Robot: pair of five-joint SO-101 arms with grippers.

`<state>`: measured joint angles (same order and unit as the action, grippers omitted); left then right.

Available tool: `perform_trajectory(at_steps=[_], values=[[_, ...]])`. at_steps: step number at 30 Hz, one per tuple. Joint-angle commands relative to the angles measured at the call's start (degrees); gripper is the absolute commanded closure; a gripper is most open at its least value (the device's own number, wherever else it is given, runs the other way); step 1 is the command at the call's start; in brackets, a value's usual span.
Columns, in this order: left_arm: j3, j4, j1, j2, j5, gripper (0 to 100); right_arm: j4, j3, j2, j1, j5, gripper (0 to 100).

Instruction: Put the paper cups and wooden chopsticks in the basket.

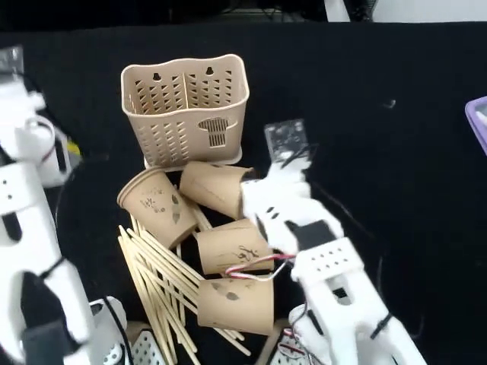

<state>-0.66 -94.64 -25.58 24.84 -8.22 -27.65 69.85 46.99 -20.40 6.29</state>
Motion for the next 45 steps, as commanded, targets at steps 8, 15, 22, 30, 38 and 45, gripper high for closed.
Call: perform_trajectory(at_steps=[8, 15, 22, 30, 38, 45], values=[[-54.7, 37.3, -2.7, 24.4, 1.0, 80, -5.7, -2.3, 3.4, -7.0, -0.4, 84.5], [-66.4, 46.7, -3.0, 28.5, 12.8, 80, -5.9, -2.8, 3.9, -6.6, -0.4, 84.5], [-72.7, 52.8, -2.9, 28.7, 13.6, 80, -17.0, -8.5, 3.9, -6.9, -4.0, 71.1], [-75.5, 57.0, -2.6, 28.6, 13.9, 80, -25.5, -14.4, 3.9, -7.1, 0.4, 70.6], [-75.7, 57.0, -2.6, 28.7, 13.9, 80, -27.5, -15.3, 3.4, -17.8, 9.8, 70.6], [-75.8, 57.0, -2.5, 28.6, 13.9, 80, -12.1, -6.9, 3.4, -23.1, 15.4, 70.6]])
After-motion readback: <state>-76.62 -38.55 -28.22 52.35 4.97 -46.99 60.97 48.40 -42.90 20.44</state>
